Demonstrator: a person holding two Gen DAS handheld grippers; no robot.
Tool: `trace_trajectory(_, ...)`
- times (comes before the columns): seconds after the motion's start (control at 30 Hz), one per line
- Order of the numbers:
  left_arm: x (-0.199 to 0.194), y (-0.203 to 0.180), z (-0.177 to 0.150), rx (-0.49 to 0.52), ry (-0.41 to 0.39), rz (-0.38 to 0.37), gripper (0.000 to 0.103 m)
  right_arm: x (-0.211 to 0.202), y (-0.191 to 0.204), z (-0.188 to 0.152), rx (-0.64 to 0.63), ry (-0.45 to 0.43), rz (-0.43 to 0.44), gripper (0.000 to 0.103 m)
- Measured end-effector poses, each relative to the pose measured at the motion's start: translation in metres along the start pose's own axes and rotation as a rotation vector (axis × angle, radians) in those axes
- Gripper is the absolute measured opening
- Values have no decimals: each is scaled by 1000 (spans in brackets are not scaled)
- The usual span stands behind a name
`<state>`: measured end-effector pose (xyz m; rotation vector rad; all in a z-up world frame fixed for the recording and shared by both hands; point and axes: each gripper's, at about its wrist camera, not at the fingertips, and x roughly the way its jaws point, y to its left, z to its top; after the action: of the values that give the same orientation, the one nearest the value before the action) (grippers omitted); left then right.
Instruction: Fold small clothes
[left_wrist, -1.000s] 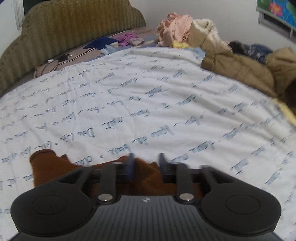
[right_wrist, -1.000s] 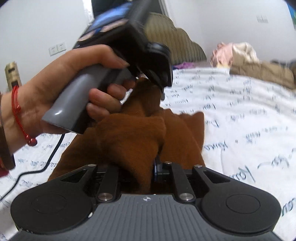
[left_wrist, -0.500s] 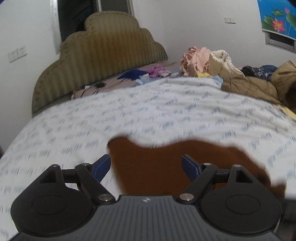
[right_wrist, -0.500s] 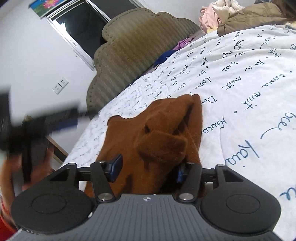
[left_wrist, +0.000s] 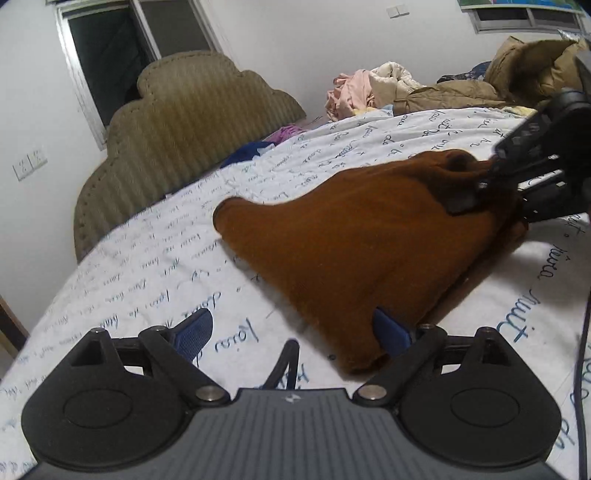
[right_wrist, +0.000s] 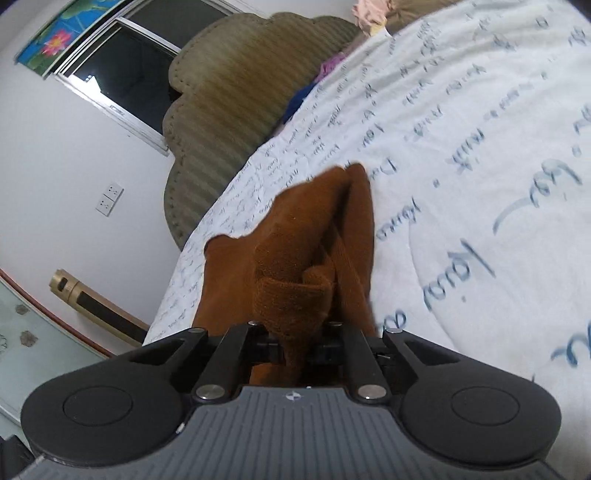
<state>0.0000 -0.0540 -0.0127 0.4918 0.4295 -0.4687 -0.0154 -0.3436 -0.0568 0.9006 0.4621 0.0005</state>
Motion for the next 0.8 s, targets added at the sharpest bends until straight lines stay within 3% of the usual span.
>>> trace_trajectory(0.1,0,12,0,-49,21,-29,95,-9,3,-7,-33,25,14,14)
trace_trajectory(0.17,-4,17,3,-82,26,-63,94,-11,9,-9,-104,23,-44,15)
trace_trajectory(0.23,-6,19,8,-106,29,-73,94,-16,16,-9,-172,7,-85,26)
trace_trajectory(0.37,-6,19,14,-145,28,-63,94,-34,37,-9,-304,-58,-125,79)
trace_trajectory(0.4,-6,20,15,-158,29,-60,94,-38,43,-10,-346,-83,-152,85)
trace_trajectory(0.47,-4,20,17,-182,35,-61,94,-42,51,-10,-426,-114,-210,86)
trace_trajectory(0.57,1,24,20,-228,55,-78,94,-36,51,-9,-478,-90,-264,88)
trace_trajectory(0.8,20,38,22,-350,119,-138,94,-11,23,1,-316,4,-176,89)
